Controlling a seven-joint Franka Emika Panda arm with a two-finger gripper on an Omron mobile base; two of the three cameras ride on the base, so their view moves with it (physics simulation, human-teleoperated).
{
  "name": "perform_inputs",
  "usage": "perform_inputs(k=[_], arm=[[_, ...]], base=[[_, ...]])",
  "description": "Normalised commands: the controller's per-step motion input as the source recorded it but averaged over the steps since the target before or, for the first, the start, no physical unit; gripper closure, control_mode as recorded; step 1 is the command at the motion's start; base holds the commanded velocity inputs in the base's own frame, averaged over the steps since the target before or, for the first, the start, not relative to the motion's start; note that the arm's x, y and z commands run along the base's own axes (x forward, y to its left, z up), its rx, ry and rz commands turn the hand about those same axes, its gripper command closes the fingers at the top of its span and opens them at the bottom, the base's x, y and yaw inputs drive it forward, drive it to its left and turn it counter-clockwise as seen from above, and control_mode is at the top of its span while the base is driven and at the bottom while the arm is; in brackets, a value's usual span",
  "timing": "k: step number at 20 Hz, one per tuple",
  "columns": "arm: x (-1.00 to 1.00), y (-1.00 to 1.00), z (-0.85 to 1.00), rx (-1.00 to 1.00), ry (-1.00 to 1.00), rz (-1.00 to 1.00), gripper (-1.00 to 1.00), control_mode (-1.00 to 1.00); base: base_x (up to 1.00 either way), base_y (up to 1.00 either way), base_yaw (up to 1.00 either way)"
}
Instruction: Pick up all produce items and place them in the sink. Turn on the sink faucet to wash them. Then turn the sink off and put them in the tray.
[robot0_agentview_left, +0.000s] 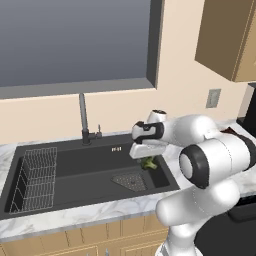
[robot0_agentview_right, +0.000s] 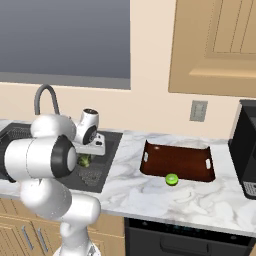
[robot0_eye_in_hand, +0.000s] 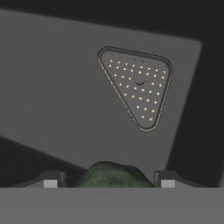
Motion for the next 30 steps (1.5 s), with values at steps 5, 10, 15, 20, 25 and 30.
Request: perform_inputs(k=[5, 10, 15, 20, 25, 30], arm=[[0.19, 0.14, -0.27, 0.00, 0.00, 0.00, 1.00, -1.00], [0.19, 0.19, -0.29, -0.01, 0.00, 0.00, 1.00, -1.00], [0.17, 0.22, -0.25, -0.02, 0.00, 0.00, 1.00, -1.00], [0.13, 0.16, -0.22, -0.01, 0.00, 0.00, 1.00, -1.00], [0.12, 0.08, -0.23, 0.00, 0.00, 0.00, 1.00, -1.00], [0.13, 0.09, -0.30, 0.00, 0.00, 0.00, 1.00, -1.00]], base=[[0.00, 0.00, 0.00], [0.00, 0.00, 0.00], [0.00, 0.00, 0.00], [0.00, 0.00, 0.00], [0.00, 0.00, 0.00], [0.00, 0.00, 0.00]])
